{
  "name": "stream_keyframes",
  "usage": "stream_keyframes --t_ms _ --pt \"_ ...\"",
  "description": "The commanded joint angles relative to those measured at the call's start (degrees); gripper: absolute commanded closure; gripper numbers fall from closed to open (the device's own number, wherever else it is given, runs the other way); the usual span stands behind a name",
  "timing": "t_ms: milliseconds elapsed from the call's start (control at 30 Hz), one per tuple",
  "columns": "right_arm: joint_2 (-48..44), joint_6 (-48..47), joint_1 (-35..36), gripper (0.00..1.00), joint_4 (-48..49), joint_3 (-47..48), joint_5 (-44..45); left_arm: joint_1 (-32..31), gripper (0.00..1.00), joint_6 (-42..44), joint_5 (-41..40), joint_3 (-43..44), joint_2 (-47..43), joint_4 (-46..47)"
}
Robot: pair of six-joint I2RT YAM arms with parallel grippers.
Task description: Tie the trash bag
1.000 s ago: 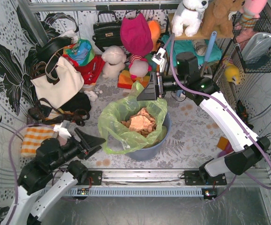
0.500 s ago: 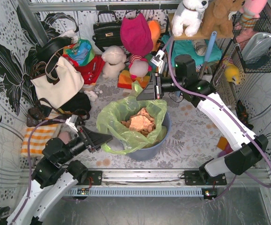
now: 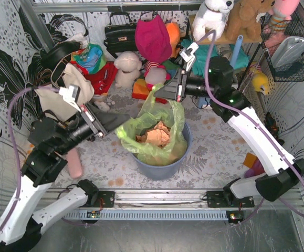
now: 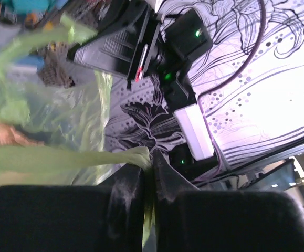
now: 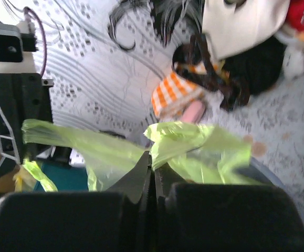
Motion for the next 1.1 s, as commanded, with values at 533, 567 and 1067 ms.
stream_keyframes --t_ms 533,567,1067 --pt "-9.3 -6.9 0.1 1.0 1.7 18.7 26.9 8.6 0.85 22.4 2.6 56.1 36.7 -10.2" --pt "-9.3 -7.1 0.1 1.0 1.2 18.7 27.2 10.3 0.85 21.7 3.7 55.3 36.9 -9.3" --pt "-14.9 -9.2 0.1 1.0 1.1 4.3 34.6 18.6 0.87 6.6 19.8 43.0 38.6 14.5"
